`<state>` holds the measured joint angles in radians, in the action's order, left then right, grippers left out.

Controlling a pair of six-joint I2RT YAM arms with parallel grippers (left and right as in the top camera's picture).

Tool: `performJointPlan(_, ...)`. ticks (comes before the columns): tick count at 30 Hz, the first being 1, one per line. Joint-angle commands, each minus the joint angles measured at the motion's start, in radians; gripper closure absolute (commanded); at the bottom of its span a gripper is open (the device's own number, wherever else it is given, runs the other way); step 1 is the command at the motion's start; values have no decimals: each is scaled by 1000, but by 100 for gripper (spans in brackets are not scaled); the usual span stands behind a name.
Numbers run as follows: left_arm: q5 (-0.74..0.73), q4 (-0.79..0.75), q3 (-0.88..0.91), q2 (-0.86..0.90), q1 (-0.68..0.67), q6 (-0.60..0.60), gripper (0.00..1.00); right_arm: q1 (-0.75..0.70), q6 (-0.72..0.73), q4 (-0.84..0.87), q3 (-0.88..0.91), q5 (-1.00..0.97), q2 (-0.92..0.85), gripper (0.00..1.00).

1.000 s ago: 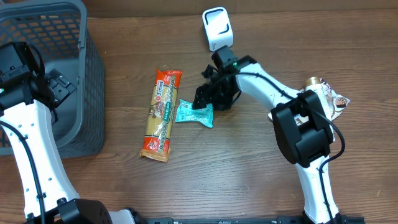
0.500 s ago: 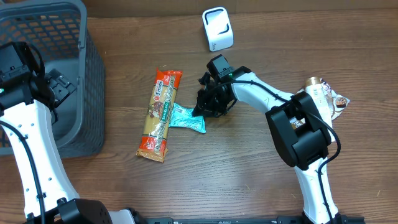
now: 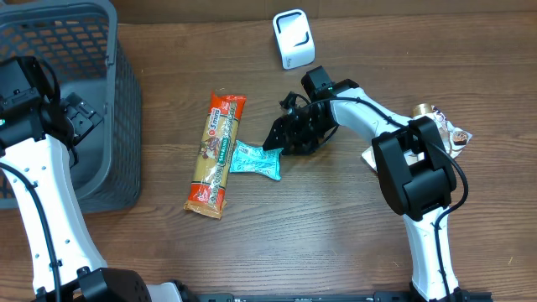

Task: Scan the item barcode

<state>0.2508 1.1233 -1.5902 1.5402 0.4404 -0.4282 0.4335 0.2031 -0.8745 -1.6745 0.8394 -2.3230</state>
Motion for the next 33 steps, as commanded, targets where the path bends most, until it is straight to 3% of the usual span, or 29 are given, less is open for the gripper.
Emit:
performJointPlan(1, -8, 3, 5, 3, -2, -18, 0, 37, 36, -32, 22, -62, -24, 32)
performJointPlan(7, -8, 3, 5, 3, -2, -18, 0, 108, 286, 42, 101, -169, -24, 32)
performJointPlan(10, -8, 3, 5, 3, -2, -18, 0, 124, 369, 134, 124, -170, -24, 38)
performJointPlan(11, -8, 3, 5, 3, -2, -18, 0, 126, 385, 148, 126, -175, -24, 43)
performJointPlan(12, -8, 3, 5, 3, -2, -18, 0, 127, 404, 161, 127, -189, -24, 54)
performJointPlan(14, -8, 3, 5, 3, -2, -18, 0, 129, 430, 176, 130, -216, -24, 86)
performJointPlan(16, -8, 3, 5, 3, -2, -18, 0, 129, 430, 195, 130, -218, -24, 96)
performJointPlan(20, -8, 3, 5, 3, -2, -18, 0, 117, 391, 229, 129, -193, -23, 96)
performJointPlan(26, -8, 3, 5, 3, -2, -18, 0, 73, 153, 225, 128, -56, 22, 96)
performJointPlan(33, -8, 3, 5, 3, -2, -18, 0, 11, -51, 119, 128, -177, 200, 96)
